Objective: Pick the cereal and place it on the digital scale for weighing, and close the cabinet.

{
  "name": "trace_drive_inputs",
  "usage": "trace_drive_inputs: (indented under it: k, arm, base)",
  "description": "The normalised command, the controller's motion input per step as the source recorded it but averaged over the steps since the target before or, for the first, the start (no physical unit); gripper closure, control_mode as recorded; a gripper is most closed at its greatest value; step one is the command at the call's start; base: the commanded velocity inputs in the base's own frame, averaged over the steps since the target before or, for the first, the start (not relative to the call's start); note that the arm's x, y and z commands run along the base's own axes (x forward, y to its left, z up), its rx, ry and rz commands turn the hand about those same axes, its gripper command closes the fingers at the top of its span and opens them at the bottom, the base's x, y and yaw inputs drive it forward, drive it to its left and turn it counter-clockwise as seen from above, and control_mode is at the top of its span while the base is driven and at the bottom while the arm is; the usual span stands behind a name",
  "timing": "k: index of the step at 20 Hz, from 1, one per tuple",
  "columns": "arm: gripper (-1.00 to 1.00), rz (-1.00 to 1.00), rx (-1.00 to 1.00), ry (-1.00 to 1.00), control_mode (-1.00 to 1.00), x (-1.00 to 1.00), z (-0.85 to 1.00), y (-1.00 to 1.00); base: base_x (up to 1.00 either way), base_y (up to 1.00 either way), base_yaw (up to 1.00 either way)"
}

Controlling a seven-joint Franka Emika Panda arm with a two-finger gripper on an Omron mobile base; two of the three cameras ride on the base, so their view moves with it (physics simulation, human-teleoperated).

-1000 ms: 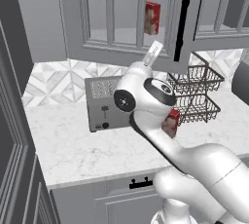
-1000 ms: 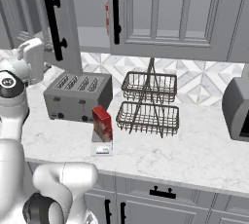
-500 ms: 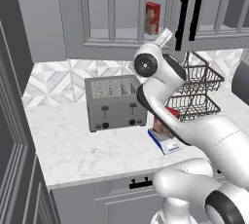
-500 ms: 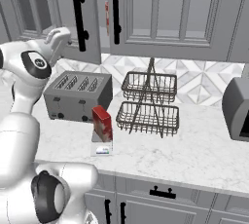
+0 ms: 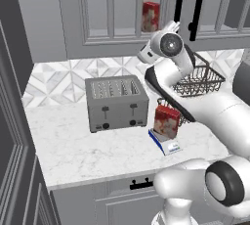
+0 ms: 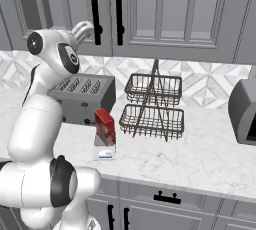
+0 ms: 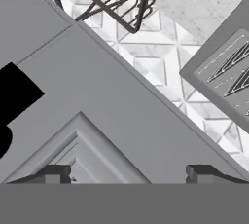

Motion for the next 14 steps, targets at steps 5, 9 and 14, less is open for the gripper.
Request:
trace_drive_inputs:
  k: [5,9,14]
  arm:
    - [-1.00,0.19,0.02,-0.04,-1.00,0.92,-0.29,0.00]
    - [-1.00,0.20,0.07,-0.03,-1.00,1.00,-0.35,0.00]
    - [-1.00,0.16,0.05,0.00,-1.00,1.00,-0.40,0.01]
  base:
    - [0.00,0.00,0.00]
    - [0.00,0.00,0.00]
    - [0.00,0.00,0.00]
